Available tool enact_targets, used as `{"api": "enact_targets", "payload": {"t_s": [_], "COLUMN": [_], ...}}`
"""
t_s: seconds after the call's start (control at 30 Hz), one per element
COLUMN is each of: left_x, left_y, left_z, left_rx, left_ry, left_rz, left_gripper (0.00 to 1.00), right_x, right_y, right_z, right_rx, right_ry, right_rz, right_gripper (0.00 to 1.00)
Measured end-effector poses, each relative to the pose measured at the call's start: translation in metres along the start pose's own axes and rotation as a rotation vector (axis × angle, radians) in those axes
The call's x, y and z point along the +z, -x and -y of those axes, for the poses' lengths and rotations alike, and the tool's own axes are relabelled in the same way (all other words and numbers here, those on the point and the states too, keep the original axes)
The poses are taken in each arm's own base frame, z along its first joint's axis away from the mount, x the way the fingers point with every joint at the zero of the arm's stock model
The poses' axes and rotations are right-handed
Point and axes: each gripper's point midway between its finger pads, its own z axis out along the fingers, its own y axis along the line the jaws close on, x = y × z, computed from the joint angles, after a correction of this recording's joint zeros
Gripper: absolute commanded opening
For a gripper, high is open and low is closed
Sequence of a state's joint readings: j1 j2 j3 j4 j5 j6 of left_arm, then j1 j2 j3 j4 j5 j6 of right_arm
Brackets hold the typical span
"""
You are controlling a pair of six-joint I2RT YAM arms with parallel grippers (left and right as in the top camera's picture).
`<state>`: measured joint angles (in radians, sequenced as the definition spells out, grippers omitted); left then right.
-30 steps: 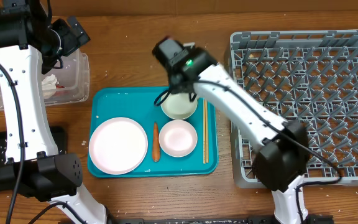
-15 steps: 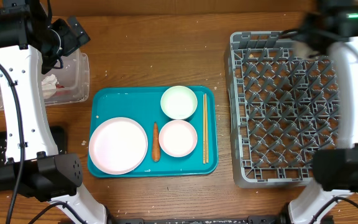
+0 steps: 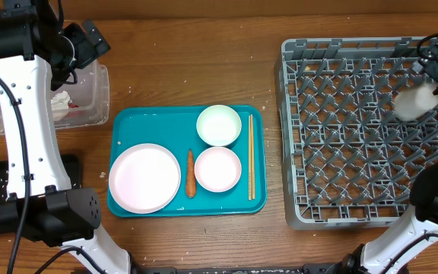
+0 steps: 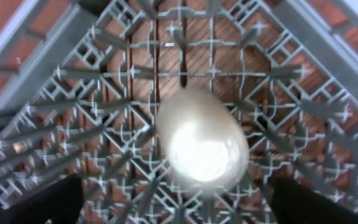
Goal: Sort waste into correct bins and load items into the dishwasher
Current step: 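Carry the white cup right and place it in the dish rack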
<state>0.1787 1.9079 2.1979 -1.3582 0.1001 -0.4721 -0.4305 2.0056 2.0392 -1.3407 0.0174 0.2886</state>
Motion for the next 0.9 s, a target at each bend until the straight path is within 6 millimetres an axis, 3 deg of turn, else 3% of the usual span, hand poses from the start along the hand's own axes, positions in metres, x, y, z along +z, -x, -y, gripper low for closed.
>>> {"api": "enact_targets", "payload": {"t_s": [0.27,0.47,0.63,0.9], "left_x": [0.0,0.0,0.0,0.0], "left_y": [0.0,0.0,0.0,0.0], "left_z": [0.0,0.0,0.0,0.0], "left_rx": [0.0,0.0,0.0,0.0], "left_ry": [0.0,0.0,0.0,0.0], "left_rz": [0.0,0.0,0.0,0.0], "left_gripper": [1.0,1.0,1.0,1.0], "right_x": [-0.001,-0.019,-0.039,-0.058], "right_y": [-0.023,-0.071,-0.138,-0.285], "right_z": [-0.024,-0.083,-0.163,-0.29], "right_rx": [-0.057,-0.182,-0.392,-0.797], "right_ry": [0.028,0.139,0.266,0.483], "right_rz": [-0.06,-0.151,-0.206,-0.186], "right_gripper": [1.0,1.0,1.0,1.0]}}
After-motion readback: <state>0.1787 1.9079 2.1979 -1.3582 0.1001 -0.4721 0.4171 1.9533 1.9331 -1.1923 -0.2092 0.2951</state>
